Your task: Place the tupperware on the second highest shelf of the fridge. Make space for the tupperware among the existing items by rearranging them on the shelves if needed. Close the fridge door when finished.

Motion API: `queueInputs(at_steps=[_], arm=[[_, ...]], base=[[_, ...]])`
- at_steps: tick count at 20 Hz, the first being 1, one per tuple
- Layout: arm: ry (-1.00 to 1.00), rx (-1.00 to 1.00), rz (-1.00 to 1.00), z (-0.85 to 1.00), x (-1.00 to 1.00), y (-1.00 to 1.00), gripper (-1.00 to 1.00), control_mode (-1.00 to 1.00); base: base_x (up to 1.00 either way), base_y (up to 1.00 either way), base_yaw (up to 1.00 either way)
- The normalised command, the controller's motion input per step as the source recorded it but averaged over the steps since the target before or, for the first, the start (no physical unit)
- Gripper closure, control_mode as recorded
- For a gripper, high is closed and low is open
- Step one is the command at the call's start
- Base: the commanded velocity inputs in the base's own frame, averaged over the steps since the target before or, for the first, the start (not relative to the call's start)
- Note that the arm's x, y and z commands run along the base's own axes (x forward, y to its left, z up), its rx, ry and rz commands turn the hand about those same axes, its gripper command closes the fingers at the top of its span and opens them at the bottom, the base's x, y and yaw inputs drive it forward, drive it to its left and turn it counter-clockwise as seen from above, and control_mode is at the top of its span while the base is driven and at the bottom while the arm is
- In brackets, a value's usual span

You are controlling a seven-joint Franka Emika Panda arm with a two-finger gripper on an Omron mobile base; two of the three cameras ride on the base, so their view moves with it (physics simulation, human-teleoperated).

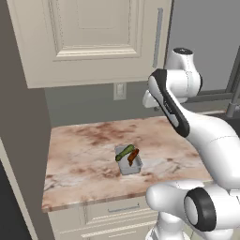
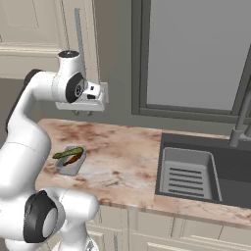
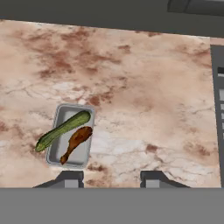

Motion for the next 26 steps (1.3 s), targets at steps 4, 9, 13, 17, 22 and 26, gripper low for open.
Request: queueInputs(at_steps=[4, 9, 13, 17, 22, 26], arm=[[-0.04, 0.0, -0.06, -0.11, -0.26, 0.0, -1.0, -1.0], [-0.02, 0.0, -0.15, -0.49, -0.5, 0.22, -1.0, -1.0], [0.04, 0.02, -0.24, -0.49, -0.33, 0.46, -1.0, -1.0], [0.12, 0.08, -0.26, -0.46, -0.17, 0.43, -1.0, -1.0], [0.18, 0.13, -0.27, -0.54, -0.01, 0.41, -1.0, -1.0], [0.19, 0.11, -0.27, -0.73, 0.0, 0.29, -1.0, -1.0]], base=[[0.0, 0.0, 0.0], [0.0, 0.0, 0.0], [0.0, 0.0, 0.0], [0.0, 0.0, 0.0], [0.0, 0.0, 0.0], [0.0, 0.0, 0.0]])
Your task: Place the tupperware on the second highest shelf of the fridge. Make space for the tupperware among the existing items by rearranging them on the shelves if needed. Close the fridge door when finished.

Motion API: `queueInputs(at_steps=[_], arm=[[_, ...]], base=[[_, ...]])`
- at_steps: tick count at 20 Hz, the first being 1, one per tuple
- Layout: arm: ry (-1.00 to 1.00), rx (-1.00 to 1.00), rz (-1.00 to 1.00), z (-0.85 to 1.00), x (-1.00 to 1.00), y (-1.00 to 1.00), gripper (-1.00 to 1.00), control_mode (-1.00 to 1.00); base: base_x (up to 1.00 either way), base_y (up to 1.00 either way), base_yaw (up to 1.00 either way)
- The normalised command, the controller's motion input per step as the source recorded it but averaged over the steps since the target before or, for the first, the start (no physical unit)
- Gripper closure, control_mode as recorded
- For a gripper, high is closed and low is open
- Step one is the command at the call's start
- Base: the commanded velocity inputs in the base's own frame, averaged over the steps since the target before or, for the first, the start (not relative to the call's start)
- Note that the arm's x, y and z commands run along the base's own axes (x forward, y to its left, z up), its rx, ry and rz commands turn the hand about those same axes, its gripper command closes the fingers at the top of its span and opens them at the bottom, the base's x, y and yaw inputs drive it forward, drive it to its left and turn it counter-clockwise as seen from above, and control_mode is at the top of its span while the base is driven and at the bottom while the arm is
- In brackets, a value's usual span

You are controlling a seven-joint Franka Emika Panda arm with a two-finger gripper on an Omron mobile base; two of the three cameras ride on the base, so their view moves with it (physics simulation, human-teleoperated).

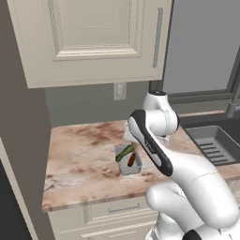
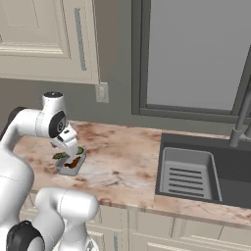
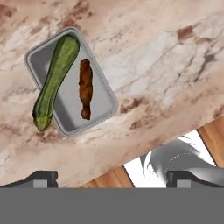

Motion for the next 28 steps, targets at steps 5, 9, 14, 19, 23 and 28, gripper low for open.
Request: queueInputs(at_steps=[5, 9, 14, 19, 23, 28], arm=[[0.1, 0.04, -0.28, -0.64, -0.01, 0.07, -1.0, -1.0], [0.0, 0.0, -0.12, -0.36, 0.0, 0.0, -1.0, -1.0], [0.0, 0.0, 0.0, -0.53, 0.0, -0.01, -1.0, -1.0], [0.0, 0.0, 0.0, -0.41, 0.21, 0.0, -1.0, -1.0], [0.0, 0.0, 0.0, -0.09, 0.42, 0.0, -1.0, -1.0], [0.0, 0.0, 0.0, -0.1, 0.51, 0.0, -1.0, -1.0]], base=[[0.0, 0.0, 0.0], [0.0, 0.0, 0.0], [0.0, 0.0, 0.0], [0.0, 0.0, 0.0], [0.0, 0.0, 0.0], [0.0, 0.0, 0.0]])
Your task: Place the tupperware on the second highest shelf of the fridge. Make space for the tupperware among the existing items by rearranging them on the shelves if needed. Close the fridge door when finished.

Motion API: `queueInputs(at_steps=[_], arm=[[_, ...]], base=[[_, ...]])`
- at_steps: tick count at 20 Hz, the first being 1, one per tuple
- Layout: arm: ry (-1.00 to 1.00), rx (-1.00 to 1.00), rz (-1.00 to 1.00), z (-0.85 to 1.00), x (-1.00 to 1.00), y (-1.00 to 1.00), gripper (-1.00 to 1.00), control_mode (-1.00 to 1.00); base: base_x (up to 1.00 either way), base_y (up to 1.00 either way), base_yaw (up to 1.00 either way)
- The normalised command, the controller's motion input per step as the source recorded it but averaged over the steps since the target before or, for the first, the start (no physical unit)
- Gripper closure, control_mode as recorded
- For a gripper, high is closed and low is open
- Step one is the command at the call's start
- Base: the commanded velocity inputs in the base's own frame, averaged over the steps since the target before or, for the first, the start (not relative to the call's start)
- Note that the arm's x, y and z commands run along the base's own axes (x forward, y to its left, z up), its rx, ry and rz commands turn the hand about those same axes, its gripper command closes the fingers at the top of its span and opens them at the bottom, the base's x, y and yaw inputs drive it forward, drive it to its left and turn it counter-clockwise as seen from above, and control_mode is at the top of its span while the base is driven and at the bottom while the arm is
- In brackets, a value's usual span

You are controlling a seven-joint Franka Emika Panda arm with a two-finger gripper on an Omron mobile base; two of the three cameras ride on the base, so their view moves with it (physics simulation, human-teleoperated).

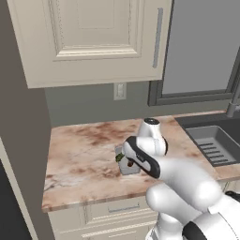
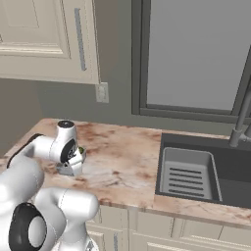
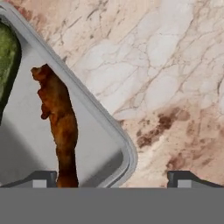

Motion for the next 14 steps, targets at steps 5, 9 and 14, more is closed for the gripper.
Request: queueInputs(at_steps=[5, 9, 14], arm=[[0.0, 0.0, 0.0, -0.32, 0.33, 0.04, -1.0, -1.0], [0.0, 0.0, 0.0, -0.44, 0.22, 0.11, -1.0, -1.0], [0.0, 0.0, 0.0, -0.46, 0.22, 0.14, -1.0, -1.0]], base=[[0.0, 0.0, 0.0], [0.0, 0.0, 0.0], [0.0, 0.0, 0.0]])
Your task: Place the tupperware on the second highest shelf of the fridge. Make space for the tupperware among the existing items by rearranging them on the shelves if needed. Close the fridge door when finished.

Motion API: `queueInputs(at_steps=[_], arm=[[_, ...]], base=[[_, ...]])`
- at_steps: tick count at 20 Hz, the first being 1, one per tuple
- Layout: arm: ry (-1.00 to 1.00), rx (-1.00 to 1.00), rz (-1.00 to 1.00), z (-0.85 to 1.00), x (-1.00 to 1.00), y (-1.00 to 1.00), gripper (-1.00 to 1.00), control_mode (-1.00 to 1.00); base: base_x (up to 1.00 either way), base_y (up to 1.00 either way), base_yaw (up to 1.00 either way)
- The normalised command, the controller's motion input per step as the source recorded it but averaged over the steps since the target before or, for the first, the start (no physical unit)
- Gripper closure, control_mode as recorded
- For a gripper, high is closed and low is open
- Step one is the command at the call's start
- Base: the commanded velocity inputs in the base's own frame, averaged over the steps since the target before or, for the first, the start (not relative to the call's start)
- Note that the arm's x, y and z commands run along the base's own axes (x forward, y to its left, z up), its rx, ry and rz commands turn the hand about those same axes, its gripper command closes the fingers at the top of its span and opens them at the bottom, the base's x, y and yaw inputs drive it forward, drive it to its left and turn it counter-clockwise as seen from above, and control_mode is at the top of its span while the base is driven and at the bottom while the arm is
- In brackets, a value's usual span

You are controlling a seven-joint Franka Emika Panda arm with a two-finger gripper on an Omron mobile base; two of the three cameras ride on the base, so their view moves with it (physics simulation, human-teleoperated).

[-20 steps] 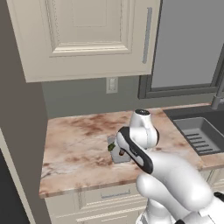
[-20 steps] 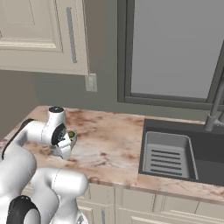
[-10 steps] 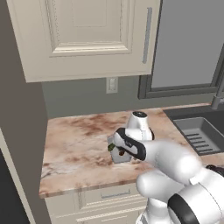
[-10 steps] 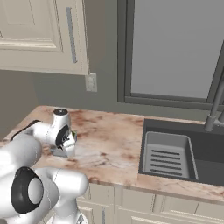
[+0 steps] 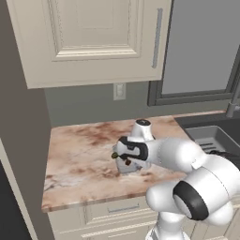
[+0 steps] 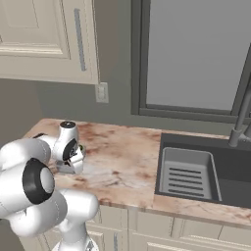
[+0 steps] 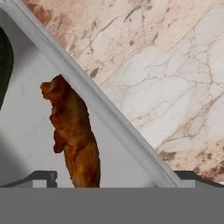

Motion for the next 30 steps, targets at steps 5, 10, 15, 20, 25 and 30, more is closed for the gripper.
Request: queueInputs(at_steps=[5, 10, 15, 20, 25, 30], arm=[[-0.02, 0.0, 0.0, -0.64, 0.02, 0.14, 1.0, -1.0], [-0.02, 0.0, 0.0, -0.04, 0.0, 0.0, 1.0, -1.0], [-0.12, 0.07, 0.0, 0.37, -0.43, -0.48, 1.0, -1.0], [-0.19, 0.1, 0.0, 0.75, -0.54, -0.83, 1.0, -1.0], [-0.17, 0.04, 0.0, 0.83, -0.6, -0.68, 1.0, -1.0], [-0.05, 0.0, 0.02, 0.96, -0.69, -0.33, 1.0, -1.0]], base=[[0.0, 0.0, 0.0], [0.0, 0.0, 0.0], [0.0, 0.0, 0.0], [0.0, 0.0, 0.0], [0.0, 0.0, 0.0], [0.0, 0.0, 0.0]])
